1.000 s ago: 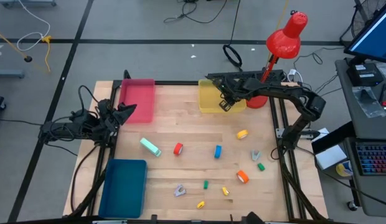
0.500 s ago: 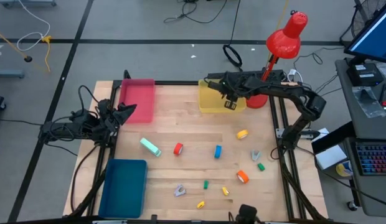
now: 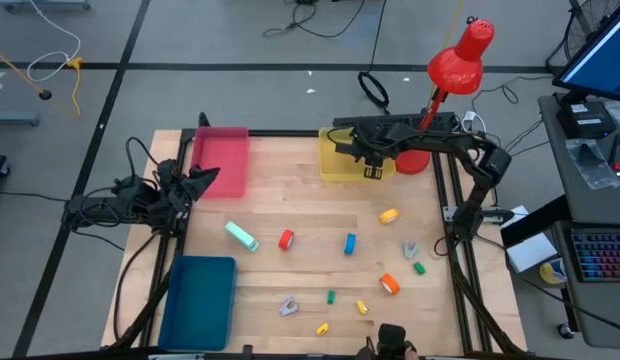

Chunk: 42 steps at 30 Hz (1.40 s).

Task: Pick and place Stapler, Stapler remover, tape
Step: Put the big black stapler into the yellow bin

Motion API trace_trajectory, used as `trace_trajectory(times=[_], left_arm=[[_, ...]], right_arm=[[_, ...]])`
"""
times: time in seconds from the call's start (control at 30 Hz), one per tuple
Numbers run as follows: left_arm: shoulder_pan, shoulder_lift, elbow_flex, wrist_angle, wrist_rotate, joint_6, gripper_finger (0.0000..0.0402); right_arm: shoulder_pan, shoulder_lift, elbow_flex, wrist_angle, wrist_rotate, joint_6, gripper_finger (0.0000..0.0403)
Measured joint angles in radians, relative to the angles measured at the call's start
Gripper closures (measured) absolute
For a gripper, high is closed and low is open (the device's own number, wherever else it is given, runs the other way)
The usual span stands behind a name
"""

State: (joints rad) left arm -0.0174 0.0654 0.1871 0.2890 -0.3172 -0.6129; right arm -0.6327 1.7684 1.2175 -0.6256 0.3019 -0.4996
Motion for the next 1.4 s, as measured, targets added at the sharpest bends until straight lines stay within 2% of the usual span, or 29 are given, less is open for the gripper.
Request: trace_trajectory(times=[0.47, 0.73, 1.0, 1.4], left_arm=[[0.000, 0.000, 0.000, 0.000, 0.000, -0.001, 0.0215], [0.000, 0.000, 0.000, 0.000, -0.023, -0.001, 0.0215], [0.000, 0.000, 0.000, 0.000, -0.044, 0.005, 0.0215], [0.000, 0.000, 0.000, 0.001, -0.044, 0.000, 0.0215]], right_arm=[[-0.078, 0.016, 0.000, -0.026, -0.127, -0.016, 0.0281], [-0.106, 0.016, 0.034, -0.091, -0.125, -0.042, 0.0281], [-0.111, 0.016, 0.101, -0.078, -0.150, -0.126, 0.0281], [-0.121, 0.097, 0.138, -0.092, -0.150, -0.172, 0.0281]])
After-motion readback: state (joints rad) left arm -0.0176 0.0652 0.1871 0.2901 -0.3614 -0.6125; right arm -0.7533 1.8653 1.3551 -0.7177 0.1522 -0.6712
